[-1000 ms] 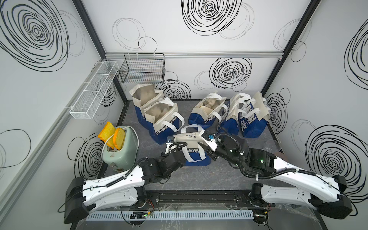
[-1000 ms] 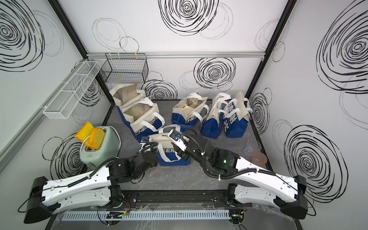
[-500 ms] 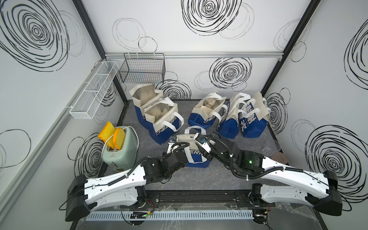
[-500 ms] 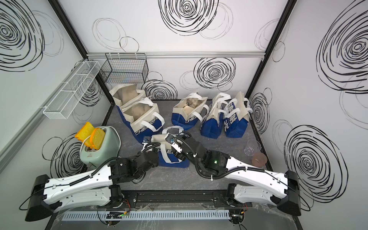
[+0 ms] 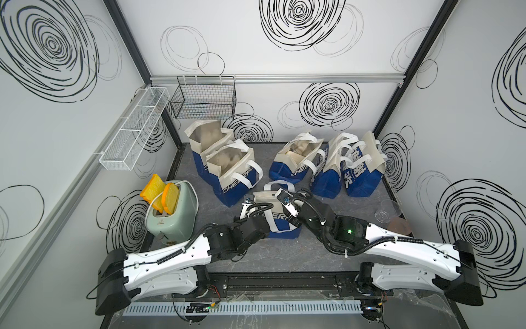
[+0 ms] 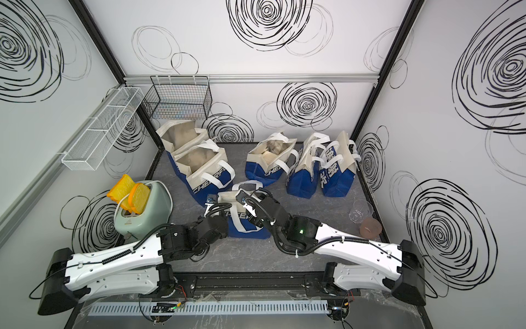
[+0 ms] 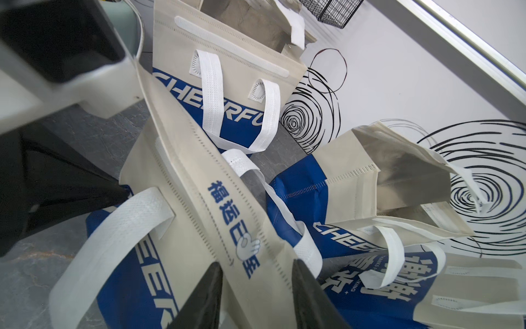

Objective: Open the takeout bag
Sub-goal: Open the takeout bag at the center of the board.

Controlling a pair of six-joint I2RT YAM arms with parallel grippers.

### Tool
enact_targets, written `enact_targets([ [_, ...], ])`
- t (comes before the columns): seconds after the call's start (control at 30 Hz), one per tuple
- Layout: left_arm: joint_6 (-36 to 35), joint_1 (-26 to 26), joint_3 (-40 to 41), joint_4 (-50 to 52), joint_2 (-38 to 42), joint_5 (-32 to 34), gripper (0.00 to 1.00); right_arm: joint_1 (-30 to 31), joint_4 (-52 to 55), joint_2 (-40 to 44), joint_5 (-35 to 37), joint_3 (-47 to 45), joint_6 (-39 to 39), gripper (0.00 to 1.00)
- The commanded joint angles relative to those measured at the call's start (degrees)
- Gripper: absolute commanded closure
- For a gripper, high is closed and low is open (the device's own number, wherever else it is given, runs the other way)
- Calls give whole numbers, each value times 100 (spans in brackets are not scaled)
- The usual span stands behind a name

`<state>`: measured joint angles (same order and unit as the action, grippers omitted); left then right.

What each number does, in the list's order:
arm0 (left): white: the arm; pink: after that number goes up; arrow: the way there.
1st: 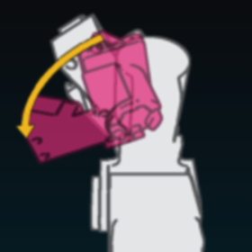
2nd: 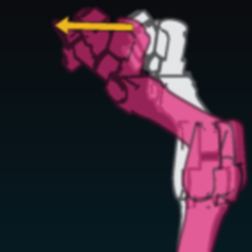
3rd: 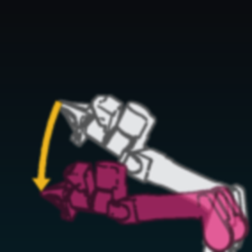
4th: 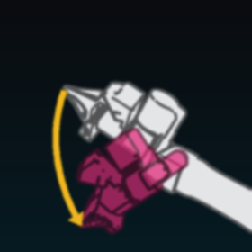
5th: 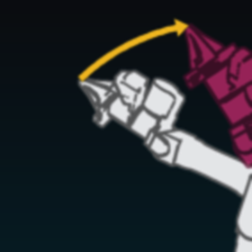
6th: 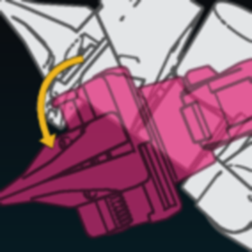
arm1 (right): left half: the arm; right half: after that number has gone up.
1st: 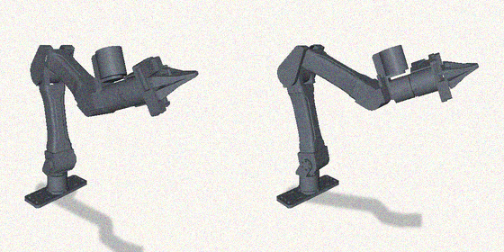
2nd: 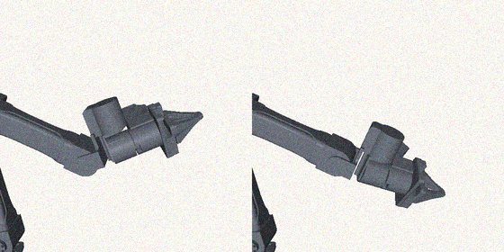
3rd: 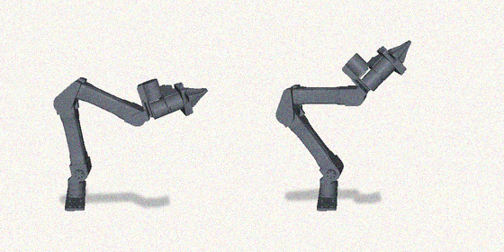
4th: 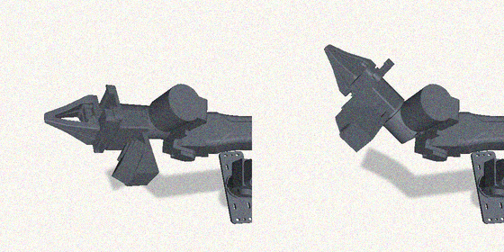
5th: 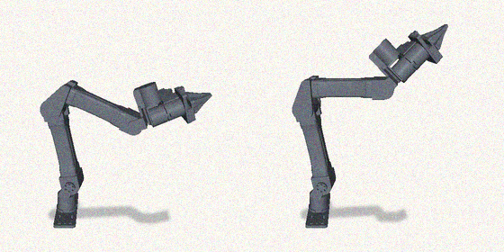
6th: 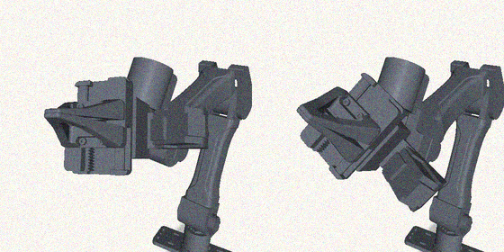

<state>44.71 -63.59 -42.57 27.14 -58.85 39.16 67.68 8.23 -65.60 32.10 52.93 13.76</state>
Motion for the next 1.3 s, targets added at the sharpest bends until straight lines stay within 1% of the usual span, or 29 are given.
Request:
enact_targets([
  [0.0,-15,-29,-95,125,46,168,100,-61,-134,-170,309,153,30,61],
  [0.13,12,-38,-90,185,70,189,100,-97,-142,-281,486,188,30,64],
  [0.2,12,-39,-77,182,84,195,100,-125,-123,-317,604,213,22,69],
  [0.27,12,-35,-68,193,97,198,100,-158,-142,-296,674,234,14,77],
  [0.37,3,-38,-51,196,93,198,100,-235,-113,-253,748,326,-5,92],
  [0.43,3,-39,-33,204,84,193,100,-289,-47,-243,795,438,-22,100],
  [0.73,122,-39,102,367,131,176,100,-673,565,-157,482,1067,-330,100],
  [0.87,212,-45,125,606,192,239,100,-965,911,-111,255,1378,-505,100],
  [1.1,472,-79,220,1237,503,474,100,-1499,1383,-117,-7,1898,-536,100],
  [1.27,613,-83,328,1379,704,479,100,-1541,1577,-171,-185,2049,-479,100],
])
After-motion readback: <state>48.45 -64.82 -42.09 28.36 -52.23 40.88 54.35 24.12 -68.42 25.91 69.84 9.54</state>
